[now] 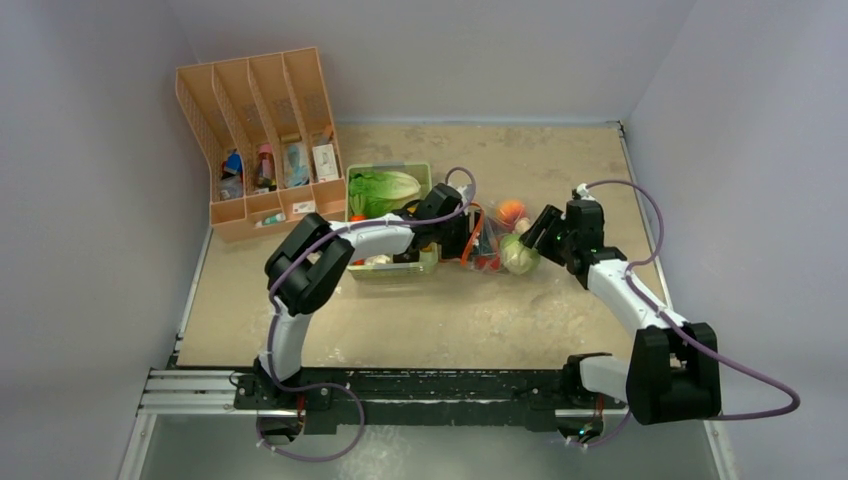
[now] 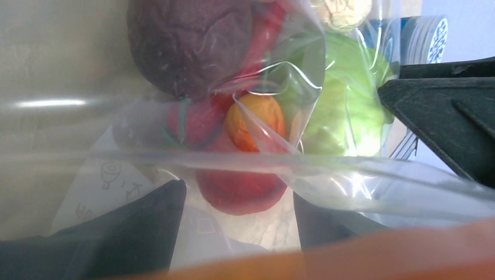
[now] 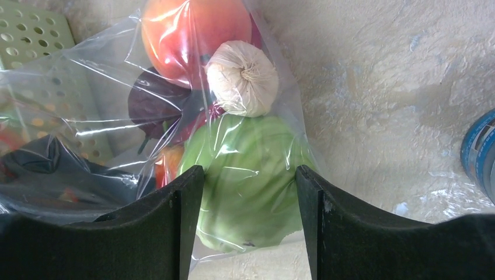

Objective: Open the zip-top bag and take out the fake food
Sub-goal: Pick up the fake vegetable from the zipper food storage bag.

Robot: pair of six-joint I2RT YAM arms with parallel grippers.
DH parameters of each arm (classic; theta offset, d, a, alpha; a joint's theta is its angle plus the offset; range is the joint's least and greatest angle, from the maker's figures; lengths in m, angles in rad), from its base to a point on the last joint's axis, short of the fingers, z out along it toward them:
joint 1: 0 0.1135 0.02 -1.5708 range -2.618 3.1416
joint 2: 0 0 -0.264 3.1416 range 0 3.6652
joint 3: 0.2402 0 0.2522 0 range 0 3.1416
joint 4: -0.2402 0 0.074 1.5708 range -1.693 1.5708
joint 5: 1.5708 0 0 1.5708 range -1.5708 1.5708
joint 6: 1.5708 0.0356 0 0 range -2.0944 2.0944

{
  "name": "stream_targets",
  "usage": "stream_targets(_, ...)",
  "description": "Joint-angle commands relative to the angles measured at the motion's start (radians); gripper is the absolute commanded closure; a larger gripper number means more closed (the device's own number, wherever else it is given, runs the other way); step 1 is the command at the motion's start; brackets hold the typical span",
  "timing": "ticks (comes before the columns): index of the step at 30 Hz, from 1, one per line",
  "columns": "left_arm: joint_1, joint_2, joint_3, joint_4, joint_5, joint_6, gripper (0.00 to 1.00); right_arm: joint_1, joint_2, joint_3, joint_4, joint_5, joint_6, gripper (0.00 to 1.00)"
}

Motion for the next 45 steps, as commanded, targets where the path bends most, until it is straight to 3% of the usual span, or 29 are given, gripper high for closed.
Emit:
stream_targets(1,-0.015,-0.007,0.01,0.109,0.012,-0.043,0.33,0.0,-0.002,-0.03,0.007,-0.049,-0.026,0.39)
stream_targets(8,-0.038,0.061,0.083,0.051,-0.012,-0.026,0.39,0.0,-0.039,-0.059,0.015,-0.06,0.005,0.37)
stream_targets(16,-0.045,0.058,0.075,-0.093,-0.144,0.069,0.41,0.0,-0.038,-0.044,0.008,-0.052,0.001,0.37)
stream_targets(24,-0.045,0.013,0.06,-0.14,-0.223,0.102,0.63,0.0,-0.059,0.003,-0.029,-0.024,-0.027,0.36)
stream_targets(26,-0.045,-0.005,0.061,-0.138,-0.219,0.103,0.64,0.0,-0.06,0.008,-0.031,-0.015,-0.029,0.35)
stream_targets(29,-0.045,-0.031,0.059,-0.124,-0.186,0.11,0.61,0.0,-0.051,0.011,-0.036,-0.011,-0.032,0.35)
stream_targets(33,-0.044,-0.025,0.066,-0.112,-0.115,0.125,0.43,0.0,-0.049,0.005,-0.024,-0.027,-0.027,0.35)
stream_targets(45,-0.056,0.081,0.105,-0.174,-0.089,0.142,0.37,0.0,-0.004,0.023,-0.007,-0.101,-0.055,0.33)
